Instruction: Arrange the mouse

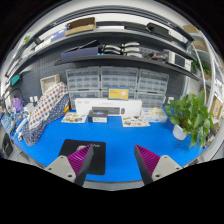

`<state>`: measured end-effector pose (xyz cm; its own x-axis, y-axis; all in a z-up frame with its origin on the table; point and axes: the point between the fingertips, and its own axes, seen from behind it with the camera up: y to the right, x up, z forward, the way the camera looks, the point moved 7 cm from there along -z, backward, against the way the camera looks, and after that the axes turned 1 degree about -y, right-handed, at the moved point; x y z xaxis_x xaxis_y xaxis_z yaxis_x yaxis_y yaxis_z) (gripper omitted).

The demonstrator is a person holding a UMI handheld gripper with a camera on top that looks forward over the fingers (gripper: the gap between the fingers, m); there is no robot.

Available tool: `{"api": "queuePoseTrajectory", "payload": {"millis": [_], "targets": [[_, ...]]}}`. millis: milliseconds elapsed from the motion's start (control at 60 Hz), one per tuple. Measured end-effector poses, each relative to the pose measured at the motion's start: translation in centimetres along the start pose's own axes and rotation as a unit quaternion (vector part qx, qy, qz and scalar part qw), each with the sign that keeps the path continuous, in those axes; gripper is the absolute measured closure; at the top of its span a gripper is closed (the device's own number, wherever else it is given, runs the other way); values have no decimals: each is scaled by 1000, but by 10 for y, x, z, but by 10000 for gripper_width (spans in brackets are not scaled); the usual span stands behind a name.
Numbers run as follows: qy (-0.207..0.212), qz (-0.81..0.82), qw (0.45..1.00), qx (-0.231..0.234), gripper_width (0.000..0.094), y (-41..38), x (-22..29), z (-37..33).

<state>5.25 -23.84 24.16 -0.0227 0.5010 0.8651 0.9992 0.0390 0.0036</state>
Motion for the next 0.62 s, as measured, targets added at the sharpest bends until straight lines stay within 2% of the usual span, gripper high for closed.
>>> {"api": "queuePoseTrajectory", "payload": {"millis": [250, 617], "targets": [[0, 20, 1000, -9, 115, 44, -13, -37], [-28, 29, 999, -4, 113, 63, -41, -49]]}}
